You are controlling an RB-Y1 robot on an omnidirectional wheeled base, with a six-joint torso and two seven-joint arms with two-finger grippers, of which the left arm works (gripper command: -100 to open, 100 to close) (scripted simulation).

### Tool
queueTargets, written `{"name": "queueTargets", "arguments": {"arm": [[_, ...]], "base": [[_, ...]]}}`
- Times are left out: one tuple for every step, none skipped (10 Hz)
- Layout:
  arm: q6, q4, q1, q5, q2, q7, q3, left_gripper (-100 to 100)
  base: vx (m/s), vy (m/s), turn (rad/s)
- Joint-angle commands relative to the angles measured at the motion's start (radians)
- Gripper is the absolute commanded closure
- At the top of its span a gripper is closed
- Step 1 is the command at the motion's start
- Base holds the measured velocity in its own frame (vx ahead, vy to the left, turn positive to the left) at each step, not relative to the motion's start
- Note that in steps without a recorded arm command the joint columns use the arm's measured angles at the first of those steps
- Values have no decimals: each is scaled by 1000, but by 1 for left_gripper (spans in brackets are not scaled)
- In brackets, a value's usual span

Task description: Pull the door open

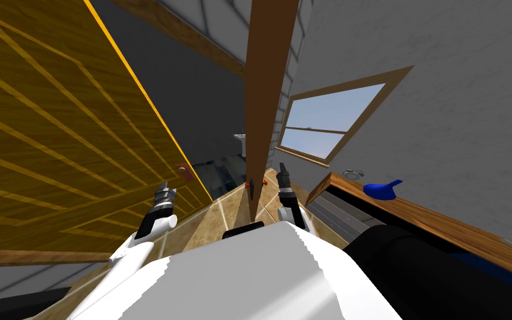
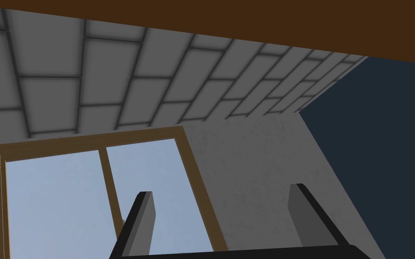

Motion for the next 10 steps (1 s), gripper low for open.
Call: {"name": "queueTargets", "arguments": {"arm": [[-8, 40, -12, 2, 8, 4, 3, -100], [-8, 71, -28, 8, 20, 6, 12, -100], [-8, 81, -28, 8, 20, 6, 12, -100], [-8, 111, -45, 13, 30, 8, 21, -100], [-8, 120, -45, 13, 30, 8, 21, -100], [-7, 155, -59, 17, 40, 9, 30, -100], [-7, 155, -59, 17, 40, 9, 30, -100], [-7, 189, -74, 22, 49, 11, 38, -100], [-7, 220, -88, 26, 59, 13, 46, -100], [-7, 253, -100, 30, 66, 14, 53, -100]], "base": [[40, 18, -52], [44, 12, -101], [41, 14, -40], [51, 21, -70], [43, 19, -47], [43, 9, -83], [31, 11, -37], [32, 18, -68], [56, 36, -117], [67, 28, -119]]}}
